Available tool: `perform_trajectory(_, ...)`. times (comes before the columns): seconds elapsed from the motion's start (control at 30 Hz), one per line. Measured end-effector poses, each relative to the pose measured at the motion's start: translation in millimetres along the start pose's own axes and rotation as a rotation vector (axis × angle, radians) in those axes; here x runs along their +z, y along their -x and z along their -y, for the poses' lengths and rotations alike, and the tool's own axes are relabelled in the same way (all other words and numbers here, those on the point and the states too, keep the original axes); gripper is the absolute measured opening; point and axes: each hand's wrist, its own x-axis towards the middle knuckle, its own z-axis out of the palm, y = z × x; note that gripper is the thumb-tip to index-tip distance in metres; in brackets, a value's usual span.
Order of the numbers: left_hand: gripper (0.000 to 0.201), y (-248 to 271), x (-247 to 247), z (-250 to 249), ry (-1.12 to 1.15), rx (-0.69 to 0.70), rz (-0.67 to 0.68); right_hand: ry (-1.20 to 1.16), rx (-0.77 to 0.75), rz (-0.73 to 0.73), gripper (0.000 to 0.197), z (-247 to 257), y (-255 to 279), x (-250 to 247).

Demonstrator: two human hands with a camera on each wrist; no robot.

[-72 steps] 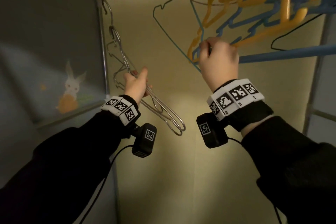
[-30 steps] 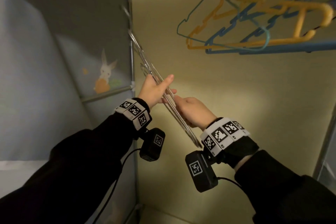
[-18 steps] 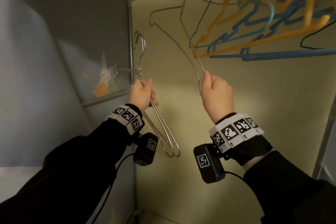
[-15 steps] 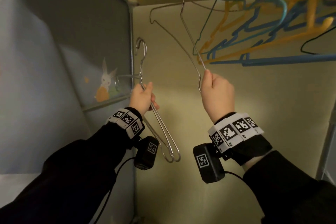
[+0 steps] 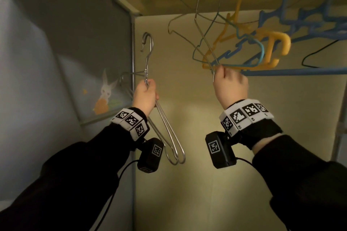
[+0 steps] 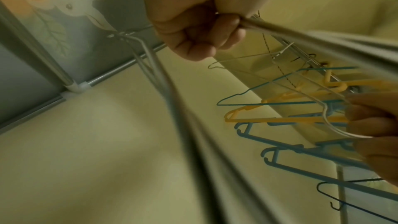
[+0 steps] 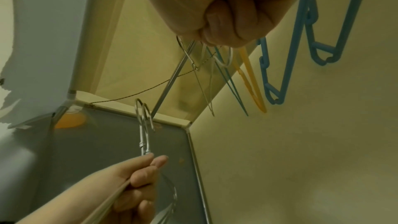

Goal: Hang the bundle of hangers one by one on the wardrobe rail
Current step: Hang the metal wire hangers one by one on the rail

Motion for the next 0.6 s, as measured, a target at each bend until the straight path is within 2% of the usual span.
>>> perform_trajectory(0.13, 0.037, -3.1, 8.2, -1.9, 0.03, 0.01, 0.023, -0.016, 0.124, 0.031, 0.048, -2.4, -10.0, -6.9)
perform_trajectory(0.23, 0.036, -4.0, 12.5, -1.5, 0.029, 0.008, 0.047, 0.033, 0.085, 0.051, 0.04, -6.3, -12.4, -4.8)
perform_trajectory(0.43, 0.025, -2.8, 19.7, 0.6, 0.062, 0.014, 0.041, -0.043, 0.076, 0.078, 0.049, -17.1, 5.1, 1.5)
perform_trajectory(0.5, 0.018, -1.7, 21.7, 1.6, 0.069, 0.011, 0.048, -0.134, 0.087, 0.022, 0.042, -23.1, 12.6, 2.4)
perform_trajectory(0.57, 0.019, -0.8, 24.3, 2.8, 0.067, -0.004, 0.061, -0.303, 0.163, -0.018, 0.028, -29.2, 18.2, 5.8)
perform_trajectory(0.6, 0.02, -0.2, 25.3, 3.2, 0.06, -0.006, 0.067, -0.383, 0.216, -0.011, 0.033, -32.3, 21.7, 7.8)
